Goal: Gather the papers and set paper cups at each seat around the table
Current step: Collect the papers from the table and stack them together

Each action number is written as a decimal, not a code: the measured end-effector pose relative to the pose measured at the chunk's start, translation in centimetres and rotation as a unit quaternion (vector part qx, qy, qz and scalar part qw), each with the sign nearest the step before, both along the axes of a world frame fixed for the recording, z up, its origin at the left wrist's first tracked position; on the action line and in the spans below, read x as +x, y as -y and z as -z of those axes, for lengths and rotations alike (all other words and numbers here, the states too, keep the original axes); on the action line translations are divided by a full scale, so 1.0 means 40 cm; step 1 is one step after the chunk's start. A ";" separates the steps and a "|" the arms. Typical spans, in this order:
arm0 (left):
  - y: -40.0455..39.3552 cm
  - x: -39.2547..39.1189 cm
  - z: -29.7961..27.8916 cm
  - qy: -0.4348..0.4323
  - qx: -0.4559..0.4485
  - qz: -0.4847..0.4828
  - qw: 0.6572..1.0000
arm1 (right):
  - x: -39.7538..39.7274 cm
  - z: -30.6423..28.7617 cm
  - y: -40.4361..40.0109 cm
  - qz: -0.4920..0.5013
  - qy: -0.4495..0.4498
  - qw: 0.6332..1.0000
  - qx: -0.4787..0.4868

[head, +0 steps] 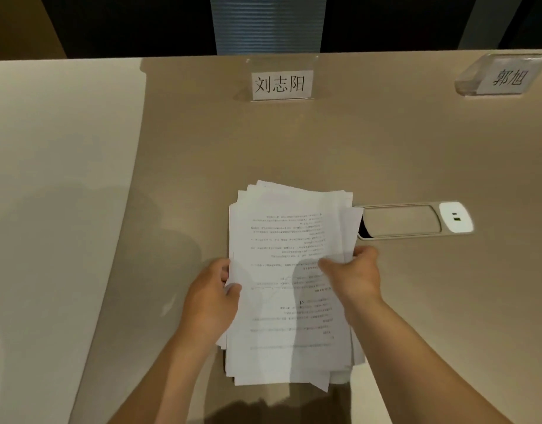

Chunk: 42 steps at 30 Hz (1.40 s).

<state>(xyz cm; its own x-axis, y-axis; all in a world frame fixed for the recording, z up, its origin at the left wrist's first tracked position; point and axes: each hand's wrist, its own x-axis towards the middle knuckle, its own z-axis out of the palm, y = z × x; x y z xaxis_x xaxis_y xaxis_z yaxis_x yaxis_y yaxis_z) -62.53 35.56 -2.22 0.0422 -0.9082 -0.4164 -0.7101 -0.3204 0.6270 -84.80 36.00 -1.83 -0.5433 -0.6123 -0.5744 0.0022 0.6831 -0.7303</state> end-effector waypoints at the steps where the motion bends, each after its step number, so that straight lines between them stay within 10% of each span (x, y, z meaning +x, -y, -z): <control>1: -0.003 0.004 0.003 -0.018 0.017 -0.014 1.000 | -0.011 0.008 -0.001 0.012 0.028 0.999 0.010; 8: 0.004 0.026 0.004 -0.057 -0.007 -0.041 0.997 | -0.017 -0.035 -0.067 -0.110 0.124 0.984 -0.066; 14: 0.051 0.070 -0.116 -0.388 0.078 -0.047 0.917 | -0.058 -0.154 -0.092 -0.196 0.177 0.950 -0.165; 20: 0.011 0.038 -0.231 -0.418 -0.090 -0.053 0.903 | -0.070 -0.253 -0.097 -0.190 0.169 0.921 -0.297; 32: -0.039 -0.043 -0.229 -0.366 -0.188 -0.088 0.907 | -0.031 -0.231 -0.112 -0.123 0.000 0.935 -0.334; 42: -0.033 -0.012 -0.219 -0.349 -0.270 -0.020 0.897 | -0.075 -0.261 -0.119 -0.171 0.033 0.914 -0.366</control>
<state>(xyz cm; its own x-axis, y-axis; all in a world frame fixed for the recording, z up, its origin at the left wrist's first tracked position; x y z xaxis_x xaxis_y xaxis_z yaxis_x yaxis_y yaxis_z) -62.99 36.87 6.53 -0.0210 -0.9889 0.1469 -0.0785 0.1481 0.9858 -87.80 40.75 8.61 -0.2260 -0.9736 0.0321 -0.0592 -0.0191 -0.9981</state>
